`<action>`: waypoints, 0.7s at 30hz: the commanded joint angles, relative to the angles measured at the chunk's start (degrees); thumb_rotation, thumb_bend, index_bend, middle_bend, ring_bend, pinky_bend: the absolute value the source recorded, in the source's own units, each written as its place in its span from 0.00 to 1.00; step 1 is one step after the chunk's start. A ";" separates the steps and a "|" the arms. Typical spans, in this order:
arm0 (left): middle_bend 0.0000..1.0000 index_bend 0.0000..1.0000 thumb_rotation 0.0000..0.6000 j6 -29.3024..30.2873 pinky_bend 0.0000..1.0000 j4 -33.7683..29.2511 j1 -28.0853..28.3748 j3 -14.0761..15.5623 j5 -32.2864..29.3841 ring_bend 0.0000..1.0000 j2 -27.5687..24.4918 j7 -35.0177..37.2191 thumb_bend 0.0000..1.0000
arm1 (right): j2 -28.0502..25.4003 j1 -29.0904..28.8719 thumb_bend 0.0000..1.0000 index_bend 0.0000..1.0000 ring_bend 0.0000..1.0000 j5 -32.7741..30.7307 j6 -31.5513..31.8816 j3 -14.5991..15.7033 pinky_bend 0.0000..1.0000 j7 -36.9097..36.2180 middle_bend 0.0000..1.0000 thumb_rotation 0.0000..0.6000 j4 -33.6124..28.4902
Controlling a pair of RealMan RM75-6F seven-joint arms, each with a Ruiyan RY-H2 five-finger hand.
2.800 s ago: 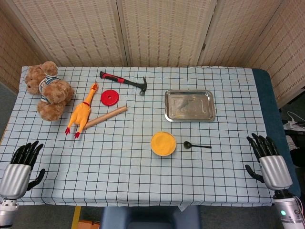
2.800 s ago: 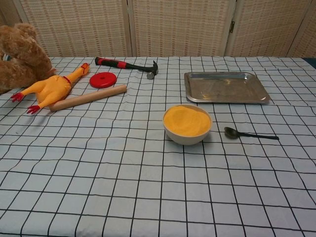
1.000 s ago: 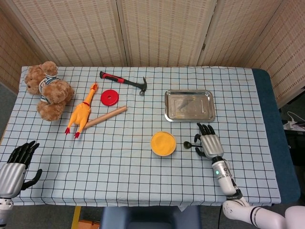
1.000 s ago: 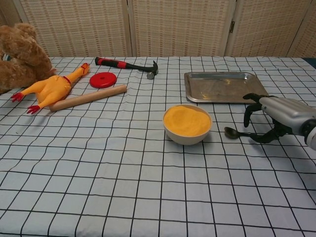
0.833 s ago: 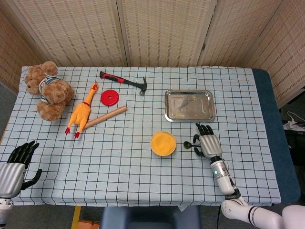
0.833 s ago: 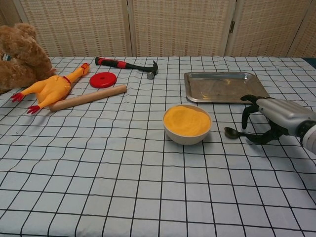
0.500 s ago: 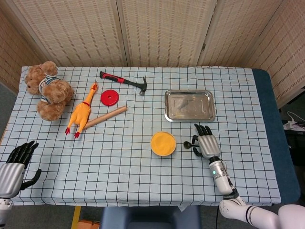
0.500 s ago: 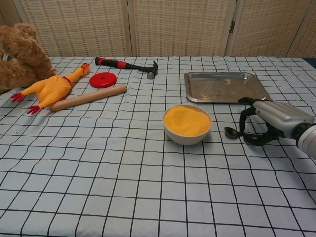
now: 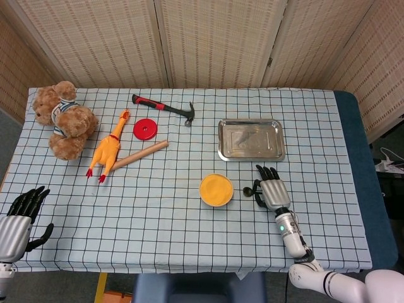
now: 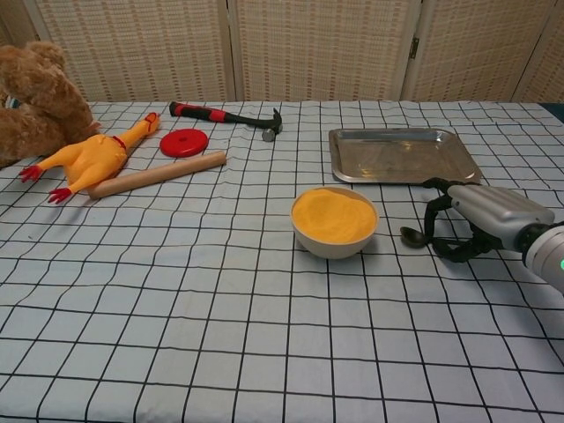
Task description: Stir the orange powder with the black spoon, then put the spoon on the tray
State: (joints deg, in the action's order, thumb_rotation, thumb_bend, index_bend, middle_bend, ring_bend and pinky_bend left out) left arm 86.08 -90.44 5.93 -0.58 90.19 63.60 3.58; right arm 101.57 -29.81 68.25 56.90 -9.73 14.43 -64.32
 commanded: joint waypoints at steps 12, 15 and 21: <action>0.00 0.00 1.00 -0.45 0.08 -0.55 0.15 0.12 0.01 0.00 -0.20 -0.42 0.41 | 0.07 0.21 0.41 0.51 0.00 -0.65 0.37 0.54 0.00 1.85 0.00 1.00 -0.36; 0.00 0.00 1.00 -0.32 0.09 -0.34 0.01 0.24 0.08 0.00 -0.28 -0.19 0.41 | 0.36 0.26 0.41 0.55 0.00 -0.72 0.62 0.60 0.00 2.19 0.00 1.00 -0.14; 0.00 0.00 1.00 -0.32 0.08 -0.31 0.01 0.24 0.10 0.00 -0.43 0.06 0.41 | 0.72 0.50 0.42 0.62 0.00 -0.67 1.81 0.41 0.00 2.62 0.00 1.00 -0.16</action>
State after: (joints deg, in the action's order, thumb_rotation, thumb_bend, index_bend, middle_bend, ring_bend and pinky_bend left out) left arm 85.76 -90.75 5.95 -0.34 90.28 63.17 3.62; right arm 102.27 -29.35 67.57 58.60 -9.27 17.02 -64.42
